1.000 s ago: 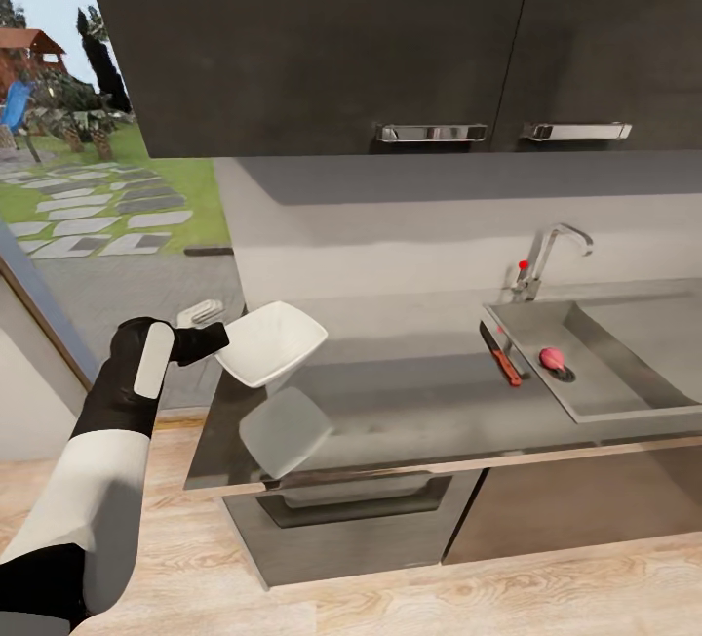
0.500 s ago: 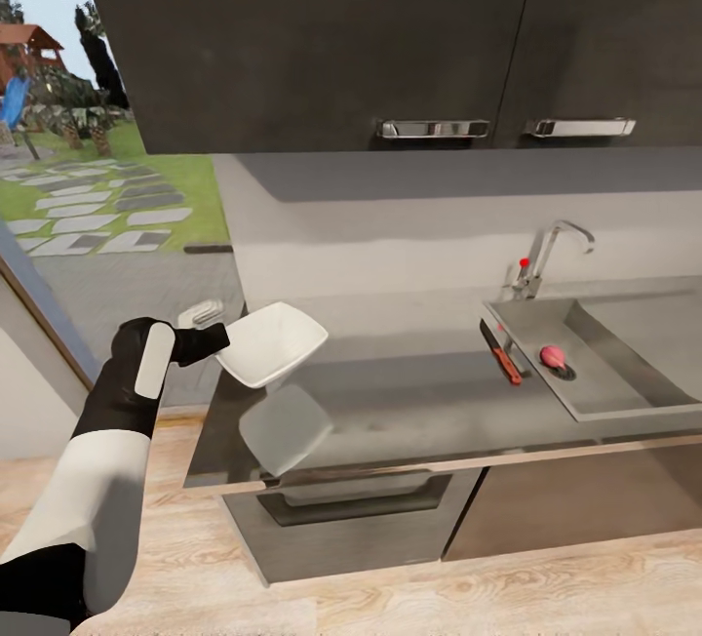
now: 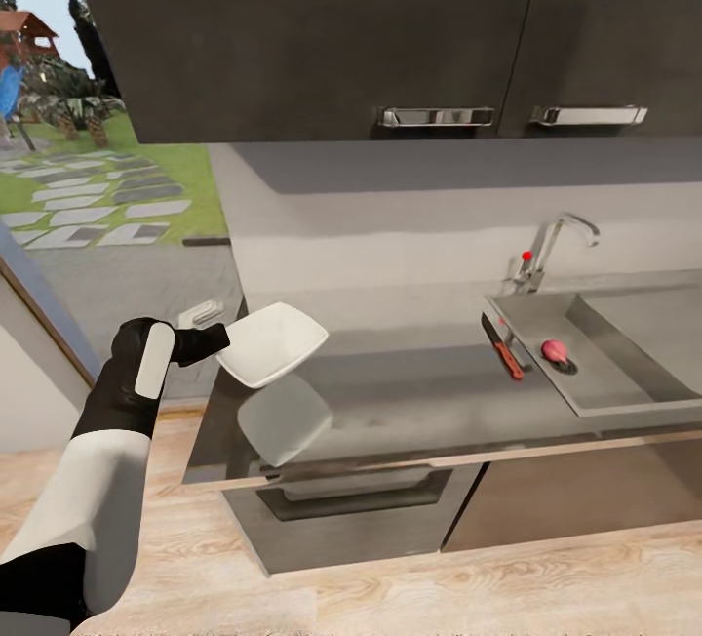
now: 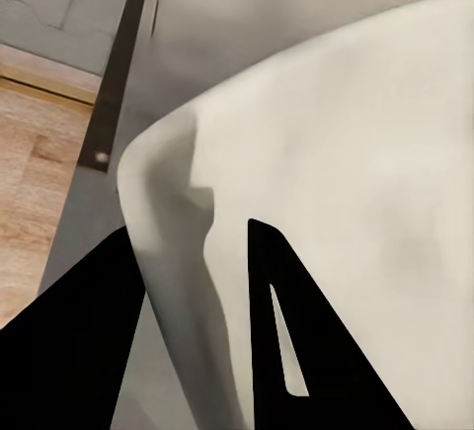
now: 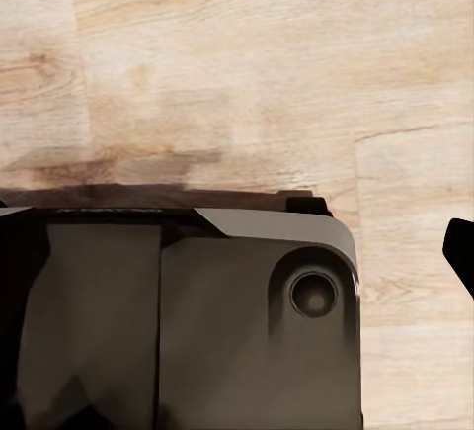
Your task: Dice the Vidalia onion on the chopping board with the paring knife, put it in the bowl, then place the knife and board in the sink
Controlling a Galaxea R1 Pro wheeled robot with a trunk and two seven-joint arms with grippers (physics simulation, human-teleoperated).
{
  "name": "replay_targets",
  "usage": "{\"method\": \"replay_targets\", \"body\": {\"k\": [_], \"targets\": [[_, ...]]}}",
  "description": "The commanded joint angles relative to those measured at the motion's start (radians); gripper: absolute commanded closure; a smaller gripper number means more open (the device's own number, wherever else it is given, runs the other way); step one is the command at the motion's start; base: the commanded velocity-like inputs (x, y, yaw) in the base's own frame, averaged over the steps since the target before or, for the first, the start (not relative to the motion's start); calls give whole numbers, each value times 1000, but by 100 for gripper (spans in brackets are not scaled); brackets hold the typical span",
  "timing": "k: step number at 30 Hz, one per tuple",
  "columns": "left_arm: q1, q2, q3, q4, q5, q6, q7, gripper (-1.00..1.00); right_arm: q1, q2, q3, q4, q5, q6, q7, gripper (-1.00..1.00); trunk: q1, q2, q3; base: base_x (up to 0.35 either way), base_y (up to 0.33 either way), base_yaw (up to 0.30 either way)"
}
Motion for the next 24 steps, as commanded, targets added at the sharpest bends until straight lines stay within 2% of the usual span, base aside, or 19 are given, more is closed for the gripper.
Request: {"method": "replay_targets", "body": {"k": [1, 24], "targets": [[-1, 0, 0, -1, 14, 3, 8, 100, -1, 0, -1, 1, 1, -3, -2, -100, 0, -2, -3, 0, 0, 0], [-1, 0, 0, 9, 14, 3, 8, 100, 0, 1, -1, 1, 1, -3, -2, -100, 0, -2, -40, 0, 0, 0]]}}
